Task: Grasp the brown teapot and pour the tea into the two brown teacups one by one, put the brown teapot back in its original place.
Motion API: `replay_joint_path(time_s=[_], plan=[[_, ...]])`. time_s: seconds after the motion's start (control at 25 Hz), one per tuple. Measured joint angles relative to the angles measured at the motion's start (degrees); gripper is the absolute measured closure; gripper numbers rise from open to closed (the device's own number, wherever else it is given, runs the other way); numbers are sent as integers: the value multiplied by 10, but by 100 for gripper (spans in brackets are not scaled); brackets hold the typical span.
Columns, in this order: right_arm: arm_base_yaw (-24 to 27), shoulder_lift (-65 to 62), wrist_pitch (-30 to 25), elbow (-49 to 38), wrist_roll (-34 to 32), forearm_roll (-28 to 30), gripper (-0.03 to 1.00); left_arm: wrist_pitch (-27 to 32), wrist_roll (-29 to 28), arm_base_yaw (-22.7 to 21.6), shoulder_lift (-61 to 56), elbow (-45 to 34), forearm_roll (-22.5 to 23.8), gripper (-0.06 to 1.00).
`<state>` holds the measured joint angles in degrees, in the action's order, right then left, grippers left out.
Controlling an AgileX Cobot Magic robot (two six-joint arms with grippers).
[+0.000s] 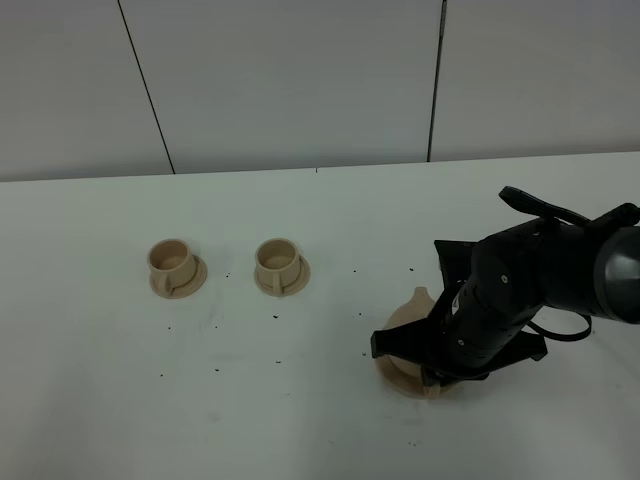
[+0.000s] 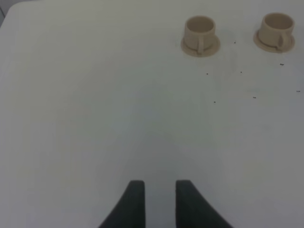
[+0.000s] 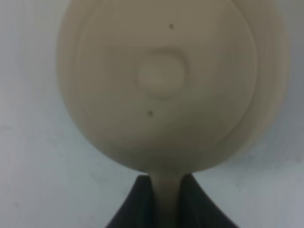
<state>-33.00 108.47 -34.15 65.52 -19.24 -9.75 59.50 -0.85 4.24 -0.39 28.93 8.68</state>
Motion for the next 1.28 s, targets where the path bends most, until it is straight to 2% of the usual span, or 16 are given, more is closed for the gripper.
replay_joint_path(time_s=[0.8, 1.28], plan=[[0, -23, -25, 0, 44, 21, 87, 0, 0, 0, 0, 0, 0, 71], [0, -28, -37, 0, 128, 22, 87, 0, 0, 0, 0, 0, 0, 71]])
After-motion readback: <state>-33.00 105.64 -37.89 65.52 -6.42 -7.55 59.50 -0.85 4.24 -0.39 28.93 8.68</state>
